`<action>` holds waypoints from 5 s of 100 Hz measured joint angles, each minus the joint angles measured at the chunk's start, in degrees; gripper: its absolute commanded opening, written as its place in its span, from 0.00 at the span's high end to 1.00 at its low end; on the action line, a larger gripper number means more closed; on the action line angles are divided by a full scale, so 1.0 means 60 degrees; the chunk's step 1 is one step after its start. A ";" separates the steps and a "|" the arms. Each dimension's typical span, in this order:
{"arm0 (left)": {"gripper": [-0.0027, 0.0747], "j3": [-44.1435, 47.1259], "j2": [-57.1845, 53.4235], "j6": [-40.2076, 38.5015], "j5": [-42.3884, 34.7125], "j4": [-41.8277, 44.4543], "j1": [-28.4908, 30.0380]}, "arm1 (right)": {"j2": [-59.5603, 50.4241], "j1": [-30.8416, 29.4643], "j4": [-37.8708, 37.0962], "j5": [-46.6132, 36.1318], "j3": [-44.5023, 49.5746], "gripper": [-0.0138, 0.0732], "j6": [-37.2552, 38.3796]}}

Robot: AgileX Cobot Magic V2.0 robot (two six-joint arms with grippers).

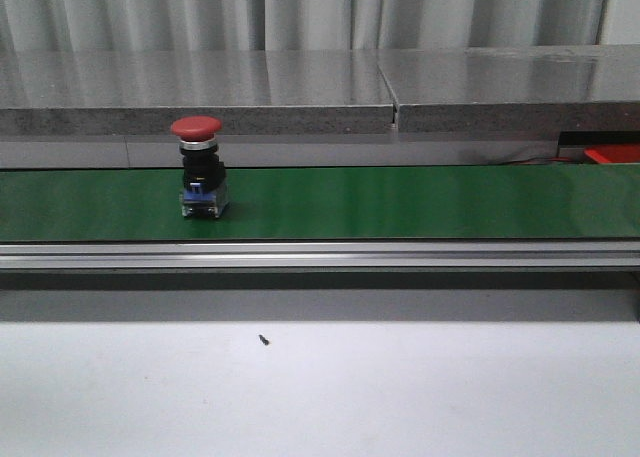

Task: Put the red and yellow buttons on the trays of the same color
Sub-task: 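Grasp a yellow button with the left gripper and set it on the belt, then lower the right gripper onto the red button on the belt and grasp it, then carry the red button into the red tray and open the right gripper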

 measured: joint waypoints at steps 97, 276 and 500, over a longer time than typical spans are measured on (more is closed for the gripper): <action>0.99 0.4970 -0.7058 0.0000 -0.0343 -0.0056 -0.0149 | 0.0000 0.0000 0.0000 -0.0121 0.0000 0.92 0.0000; 0.99 0.4970 -0.7101 0.0007 -0.0343 -0.0056 -0.0157 | 1.2594 0.2610 0.1533 0.5217 -1.0675 0.17 -0.0513; 0.99 0.4990 -0.7101 0.0007 -0.0343 -0.0056 -0.0157 | 1.3443 -0.2693 0.1100 0.3822 -1.2060 0.63 -0.0641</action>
